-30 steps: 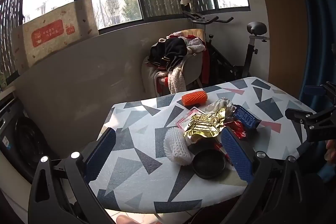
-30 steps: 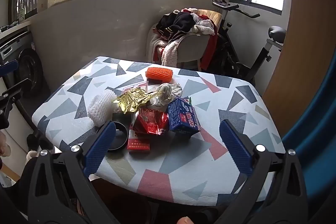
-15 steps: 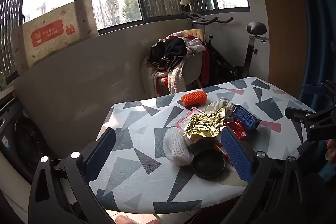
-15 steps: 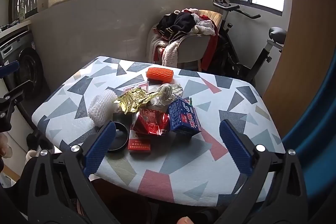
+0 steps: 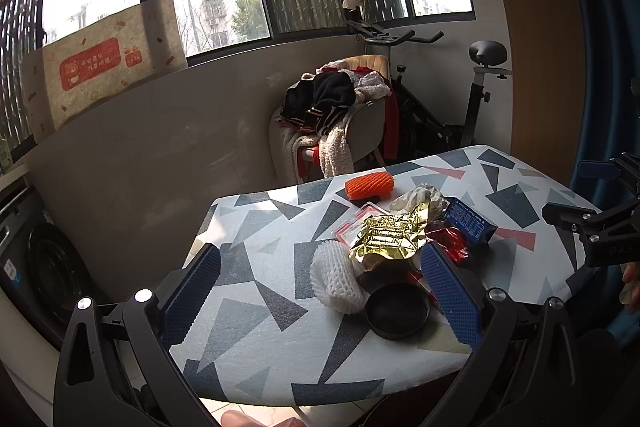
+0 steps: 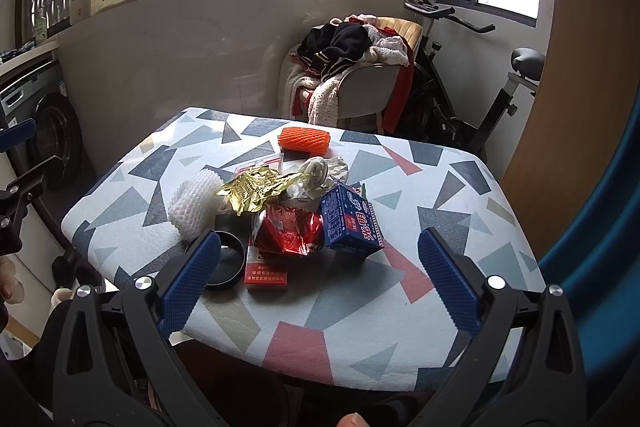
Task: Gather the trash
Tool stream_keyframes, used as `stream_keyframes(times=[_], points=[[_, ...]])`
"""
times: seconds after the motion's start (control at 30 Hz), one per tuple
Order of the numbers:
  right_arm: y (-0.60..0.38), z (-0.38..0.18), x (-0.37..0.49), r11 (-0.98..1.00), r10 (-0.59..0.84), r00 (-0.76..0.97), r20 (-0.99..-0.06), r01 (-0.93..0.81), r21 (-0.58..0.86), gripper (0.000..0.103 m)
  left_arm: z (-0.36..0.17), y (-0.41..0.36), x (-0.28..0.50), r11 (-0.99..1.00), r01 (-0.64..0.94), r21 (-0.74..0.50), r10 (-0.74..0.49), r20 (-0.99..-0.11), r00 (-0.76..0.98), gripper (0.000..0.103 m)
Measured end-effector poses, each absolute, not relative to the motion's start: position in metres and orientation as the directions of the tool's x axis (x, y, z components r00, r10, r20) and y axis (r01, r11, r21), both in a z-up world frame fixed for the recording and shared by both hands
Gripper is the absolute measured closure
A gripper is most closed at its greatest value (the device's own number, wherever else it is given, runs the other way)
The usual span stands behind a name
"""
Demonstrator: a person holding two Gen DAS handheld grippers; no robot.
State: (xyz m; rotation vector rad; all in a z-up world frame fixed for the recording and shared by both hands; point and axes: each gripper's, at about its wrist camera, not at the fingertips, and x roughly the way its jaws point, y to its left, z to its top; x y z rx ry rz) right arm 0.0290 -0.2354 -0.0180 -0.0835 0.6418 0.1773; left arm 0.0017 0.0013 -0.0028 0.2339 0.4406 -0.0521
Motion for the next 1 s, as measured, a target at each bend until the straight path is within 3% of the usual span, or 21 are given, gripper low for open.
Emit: stream_keyframes(times=[1.0], points=[[-0.2351,-0.0204,0.0273,0.981,0.139,0.787,-0.601,-0.191,-0.023,0.006,0.0014,0.0048,0.0002,0.971,0.101,0.216,0.001,-0.427,0.904,0.005]])
